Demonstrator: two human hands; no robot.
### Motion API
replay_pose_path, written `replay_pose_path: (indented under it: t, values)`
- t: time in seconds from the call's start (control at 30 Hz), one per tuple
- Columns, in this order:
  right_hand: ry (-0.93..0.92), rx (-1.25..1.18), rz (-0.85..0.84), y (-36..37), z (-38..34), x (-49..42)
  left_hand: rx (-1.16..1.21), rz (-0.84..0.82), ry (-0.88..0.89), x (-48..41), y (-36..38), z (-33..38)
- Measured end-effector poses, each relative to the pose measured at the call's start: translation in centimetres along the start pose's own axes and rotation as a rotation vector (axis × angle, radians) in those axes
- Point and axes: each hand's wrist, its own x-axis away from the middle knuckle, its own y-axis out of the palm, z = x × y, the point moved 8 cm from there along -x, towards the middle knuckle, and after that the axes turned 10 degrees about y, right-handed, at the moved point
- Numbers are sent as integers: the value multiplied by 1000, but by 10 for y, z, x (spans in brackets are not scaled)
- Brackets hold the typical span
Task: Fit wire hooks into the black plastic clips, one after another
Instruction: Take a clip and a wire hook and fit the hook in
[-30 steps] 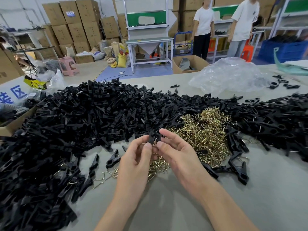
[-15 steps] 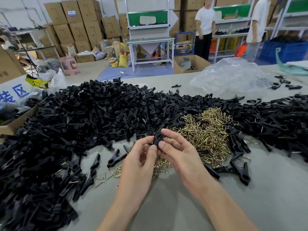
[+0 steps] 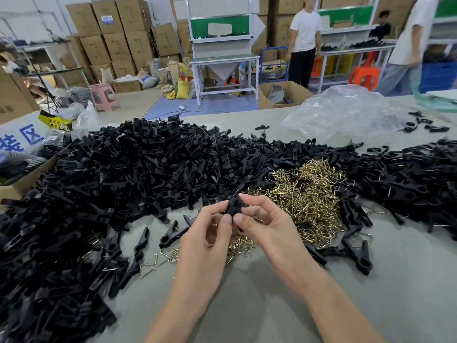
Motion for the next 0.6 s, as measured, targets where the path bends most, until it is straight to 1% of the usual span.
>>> replay_pose_path:
  t: [0.13,0.23,0.3,0.47,0.53,0.6]
  values:
    - [-38,55,29,-3,-4,1,-7,-26,-10,0,1,-2]
    - [-59,10,36,-6,-6,1,-8,-41,-8,1,1,-2]
    - [-53,-12,25,-7,-7,1,1,-39,-11,0,1,-2]
    - [-19,60,-52,-1,-5,1,1,-63,0,-1,1,-4]
    - [-33,78,-45,0,-5,2,-36,-77,18,-1,1,-4]
    - [-55,90,-2,-4,-7,0,-145,-77,44,-2,-2,-6]
